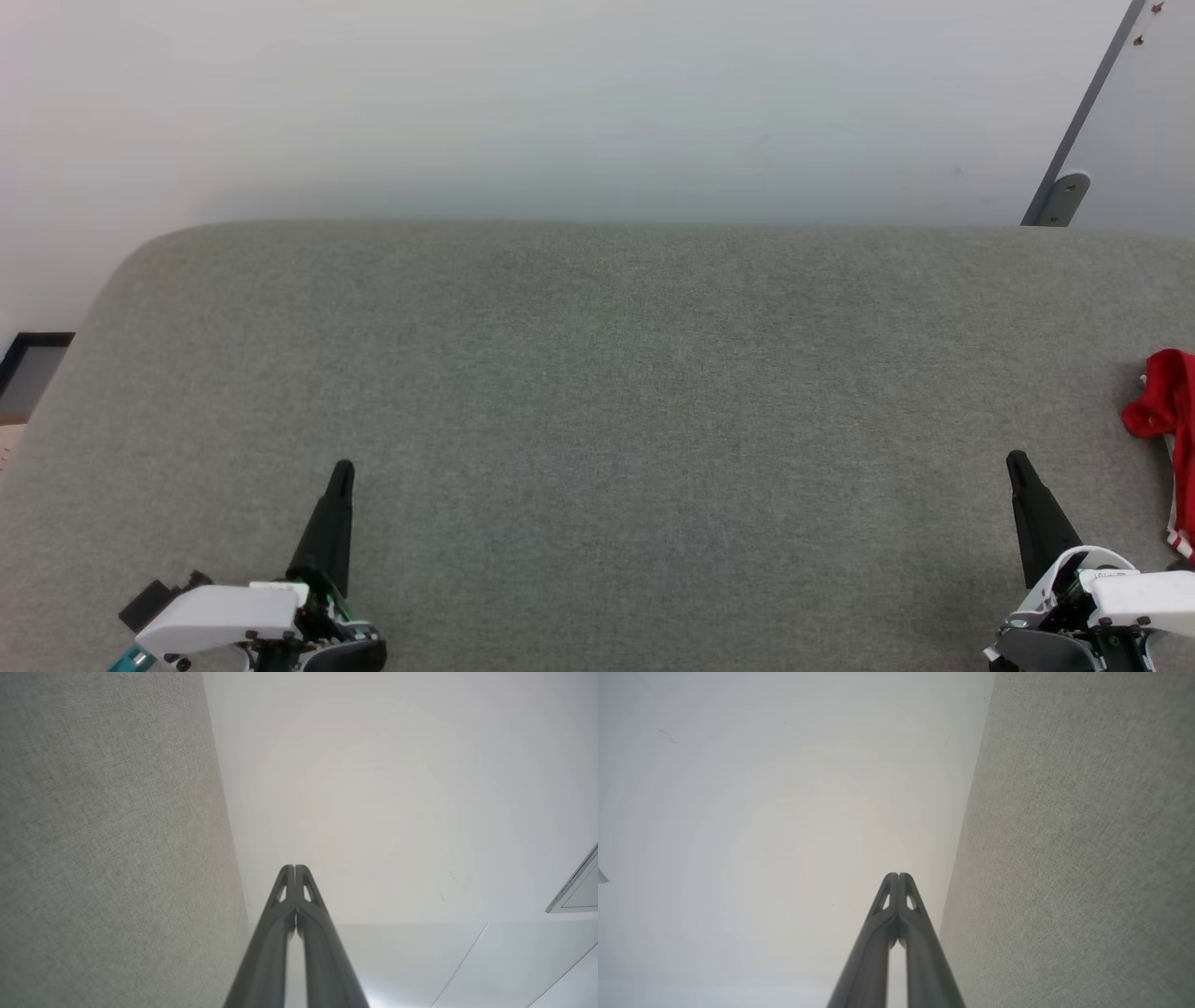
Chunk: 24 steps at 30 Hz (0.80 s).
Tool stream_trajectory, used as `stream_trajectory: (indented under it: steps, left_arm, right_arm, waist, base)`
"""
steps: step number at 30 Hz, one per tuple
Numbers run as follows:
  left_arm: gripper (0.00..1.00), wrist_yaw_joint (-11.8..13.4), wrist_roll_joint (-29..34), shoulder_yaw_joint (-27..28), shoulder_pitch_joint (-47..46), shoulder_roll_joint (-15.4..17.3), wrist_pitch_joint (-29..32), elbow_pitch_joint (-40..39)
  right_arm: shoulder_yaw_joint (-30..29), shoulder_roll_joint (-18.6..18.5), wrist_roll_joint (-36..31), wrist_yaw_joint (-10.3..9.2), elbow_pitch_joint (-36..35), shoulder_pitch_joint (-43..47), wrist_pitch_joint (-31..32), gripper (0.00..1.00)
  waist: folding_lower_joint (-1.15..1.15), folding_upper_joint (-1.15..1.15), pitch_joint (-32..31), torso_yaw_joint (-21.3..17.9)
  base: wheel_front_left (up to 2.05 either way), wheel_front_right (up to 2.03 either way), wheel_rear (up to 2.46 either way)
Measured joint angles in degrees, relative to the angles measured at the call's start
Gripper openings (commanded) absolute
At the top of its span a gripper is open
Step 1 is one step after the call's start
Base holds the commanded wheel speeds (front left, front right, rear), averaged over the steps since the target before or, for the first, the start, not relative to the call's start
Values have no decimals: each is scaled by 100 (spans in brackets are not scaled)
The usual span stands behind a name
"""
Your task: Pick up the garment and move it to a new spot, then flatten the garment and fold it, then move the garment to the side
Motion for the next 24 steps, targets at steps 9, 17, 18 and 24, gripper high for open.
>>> stream_trajectory:
  steps: [9,17,18,24]
  left_arm:
    - [0,0,0,-1,0,0,0,0]
    - [0,0,0,-1,0,0,0,0]
    - [0,0,0,0,0,0,0,0]
    - [0,0,0,-1,0,0,0,0]
  right_arm:
    - [-1,0,0,0,0,0,0,0]
    - [-1,0,0,0,0,0,0,0]
    - [0,0,0,0,0,0,0,0]
    - [0,0,0,0,0,0,0,0]
  waist:
    - [0,0,0,0]
    - [0,0,0,0]
    - [0,0,0,0]
    - [0,0,0,0]
  base:
    - [0,0,0]
    - [0,0,0]
    - [0,0,0]
    - [0,0,0]
